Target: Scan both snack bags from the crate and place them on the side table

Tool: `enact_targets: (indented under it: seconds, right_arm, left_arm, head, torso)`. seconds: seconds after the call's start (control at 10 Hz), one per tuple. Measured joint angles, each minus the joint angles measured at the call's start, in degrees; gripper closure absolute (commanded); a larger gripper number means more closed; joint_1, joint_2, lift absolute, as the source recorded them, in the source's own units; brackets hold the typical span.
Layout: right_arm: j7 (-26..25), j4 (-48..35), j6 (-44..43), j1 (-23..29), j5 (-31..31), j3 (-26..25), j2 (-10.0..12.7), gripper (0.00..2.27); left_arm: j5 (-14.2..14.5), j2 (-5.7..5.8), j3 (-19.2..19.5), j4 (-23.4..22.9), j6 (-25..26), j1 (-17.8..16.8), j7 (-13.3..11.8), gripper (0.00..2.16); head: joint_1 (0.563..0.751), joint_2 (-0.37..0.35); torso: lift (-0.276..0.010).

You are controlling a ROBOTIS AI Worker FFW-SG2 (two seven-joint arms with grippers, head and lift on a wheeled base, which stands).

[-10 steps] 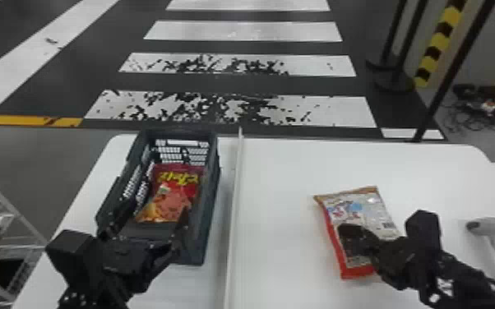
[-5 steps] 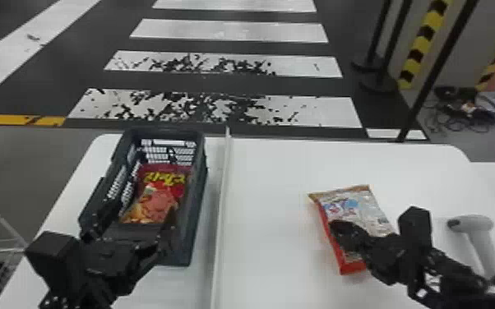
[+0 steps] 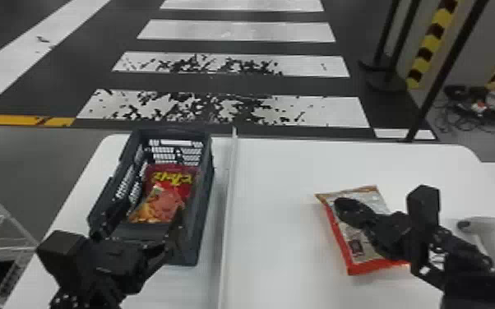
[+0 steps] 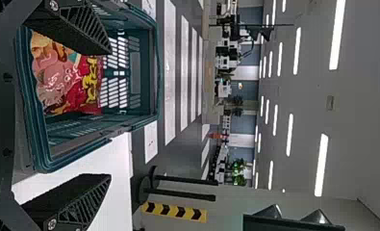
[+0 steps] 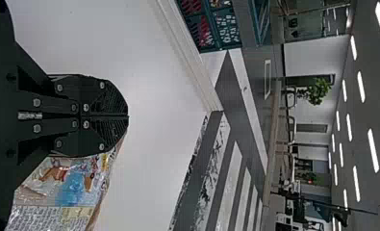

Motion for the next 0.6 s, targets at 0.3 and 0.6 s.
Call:
enact_targets:
  seconds: [0.3,0.6]
  right_arm:
    - [-1.0,5.3,-1.2,-2.5,2.7,-2.6,0.0,2.16]
    - [-2.2,7.3,-2.0,-3.3,4.1,-5.1,0.0,2.16]
  left_arm:
    - [0.1,0.07,-0.1,0.3,0.0,-0.3,-0.1,0.09]
    - [0.1,0.09,-0.2,0.4,0.1,-0.6,-0.1,0.09]
  head:
    - [0.695,-0.016]
    - [0.695,-0.044]
  torso:
    - [-0.098]
    - [-0.098]
